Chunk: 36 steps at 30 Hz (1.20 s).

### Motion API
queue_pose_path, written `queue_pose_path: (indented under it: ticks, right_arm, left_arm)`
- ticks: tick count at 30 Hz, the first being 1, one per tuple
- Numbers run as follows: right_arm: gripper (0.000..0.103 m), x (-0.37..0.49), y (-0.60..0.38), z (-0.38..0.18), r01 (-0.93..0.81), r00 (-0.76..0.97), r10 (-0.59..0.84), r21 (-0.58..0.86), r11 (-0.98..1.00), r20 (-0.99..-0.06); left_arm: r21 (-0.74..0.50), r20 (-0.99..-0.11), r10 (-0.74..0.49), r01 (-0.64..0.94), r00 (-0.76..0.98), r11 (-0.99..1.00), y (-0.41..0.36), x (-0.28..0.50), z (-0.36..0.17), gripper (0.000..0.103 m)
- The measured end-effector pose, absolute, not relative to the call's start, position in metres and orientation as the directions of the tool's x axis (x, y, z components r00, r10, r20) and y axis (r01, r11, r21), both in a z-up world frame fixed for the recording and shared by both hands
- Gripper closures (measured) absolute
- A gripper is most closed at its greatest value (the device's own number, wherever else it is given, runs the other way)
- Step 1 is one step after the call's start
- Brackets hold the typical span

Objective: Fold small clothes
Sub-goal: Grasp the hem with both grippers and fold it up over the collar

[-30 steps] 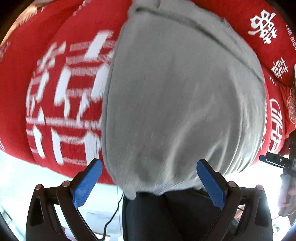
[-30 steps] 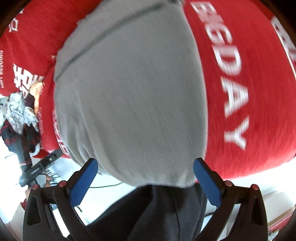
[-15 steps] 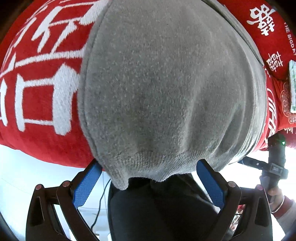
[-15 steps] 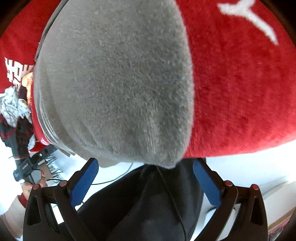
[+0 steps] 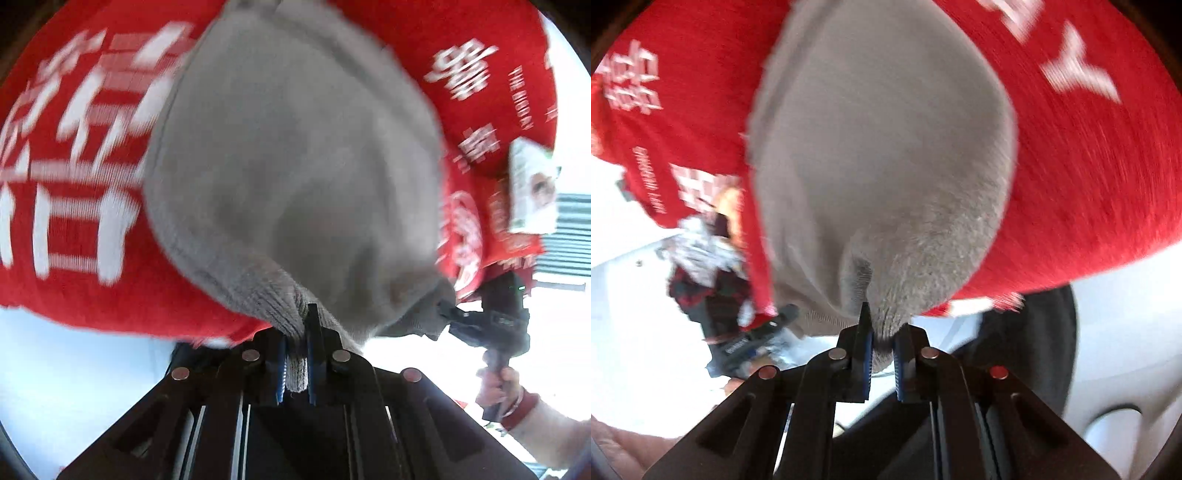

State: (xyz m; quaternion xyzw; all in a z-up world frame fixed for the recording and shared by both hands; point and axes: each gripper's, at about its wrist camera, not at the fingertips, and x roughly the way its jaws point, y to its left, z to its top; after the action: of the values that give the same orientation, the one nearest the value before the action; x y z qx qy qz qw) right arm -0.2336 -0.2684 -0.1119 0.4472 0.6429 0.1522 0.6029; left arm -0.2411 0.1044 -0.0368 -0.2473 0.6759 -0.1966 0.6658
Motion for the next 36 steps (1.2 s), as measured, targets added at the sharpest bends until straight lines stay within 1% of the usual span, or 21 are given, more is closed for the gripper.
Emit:
queue_pose_path:
  ticks: [4, 9, 12, 14, 18, 22, 25, 28, 31, 32, 33, 34, 35, 36]
  right_arm:
    - [0.093, -0.199, -0.281, -0.079, 0.354, 0.225, 0.794, 0.806, 0.474, -0.565]
    - [0.094, -0.126, -0.293, -0.046, 0.301, 0.325, 0.804, 0.861, 0.411, -0.498]
    - [0.094, -0.081, -0.305, -0.03, 0.264, 0.354, 0.802, 0.874, 0.408, -0.482]
    - [0.094, -0.05, -0.312, -0.022, 0.242, 0.369, 0.799, 0.879, 0.412, -0.475]
    - [0.094, 0.014, -0.328, -0.015, 0.225, 0.395, 0.791, 0.884, 0.41, -0.467]
    - [0.094, 0.066, -0.344, -0.03, 0.237, 0.413, 0.78, 0.882, 0.406, -0.47]
    - [0.094, 0.102, -0.351, -0.058, 0.29, 0.399, 0.768, 0.864, 0.412, -0.501]
    - [0.094, 0.122, -0.354, -0.085, 0.331, 0.375, 0.757, 0.84, 0.43, -0.535]
    - [0.094, 0.134, -0.356, -0.111, 0.382, 0.361, 0.751, 0.822, 0.422, -0.553]
    - [0.094, 0.137, -0.356, -0.116, 0.395, 0.36, 0.751, 0.819, 0.415, -0.554]
    - [0.094, 0.139, -0.356, -0.122, 0.41, 0.357, 0.752, 0.816, 0.407, -0.554]
    - [0.093, 0.142, -0.357, -0.127, 0.423, 0.35, 0.753, 0.811, 0.403, -0.557]
    - [0.09, 0.144, -0.357, -0.129, 0.433, 0.344, 0.751, 0.805, 0.405, -0.563]
    - [0.089, 0.145, -0.358, -0.128, 0.437, 0.344, 0.747, 0.801, 0.41, -0.569]
  left_arm:
    - [-0.645, -0.763, -0.638, -0.057, 0.104, 0.762, 0.1, -0.181, 0.002, 0.094]
    - [-0.659, -0.743, -0.643, -0.038, 0.186, 0.751, 0.102, -0.116, 0.031, 0.094]
    - [-0.666, -0.727, -0.64, -0.025, 0.249, 0.746, 0.099, -0.068, 0.043, 0.094]
    - [-0.663, -0.721, -0.632, -0.018, 0.283, 0.748, 0.088, -0.039, 0.044, 0.094]
    - [-0.641, -0.724, -0.602, -0.007, 0.336, 0.767, 0.093, 0.02, 0.043, 0.094]
    - [-0.593, -0.758, -0.558, 0.0, 0.339, 0.806, 0.083, 0.067, 0.025, 0.094]
    - [-0.536, -0.804, -0.503, -0.017, 0.317, 0.844, 0.074, 0.098, -0.002, 0.094]
    - [-0.489, -0.835, -0.456, -0.034, 0.309, 0.872, 0.074, 0.111, -0.019, 0.094]
    - [-0.404, -0.877, -0.368, -0.06, 0.308, 0.913, 0.065, 0.122, -0.033, 0.094]
    - [-0.369, -0.895, -0.333, -0.07, 0.297, 0.927, 0.063, 0.125, -0.036, 0.089]
    - [-0.329, -0.911, -0.295, -0.078, 0.289, 0.941, 0.061, 0.127, -0.038, 0.082]
    - [-0.261, -0.93, -0.227, -0.088, 0.289, 0.961, 0.06, 0.129, -0.039, 0.06]
    - [-0.223, -0.935, -0.185, -0.096, 0.302, 0.97, 0.06, 0.129, -0.037, 0.041]
    - [-0.197, -0.934, -0.154, -0.105, 0.321, 0.975, 0.061, 0.128, -0.032, 0.036]
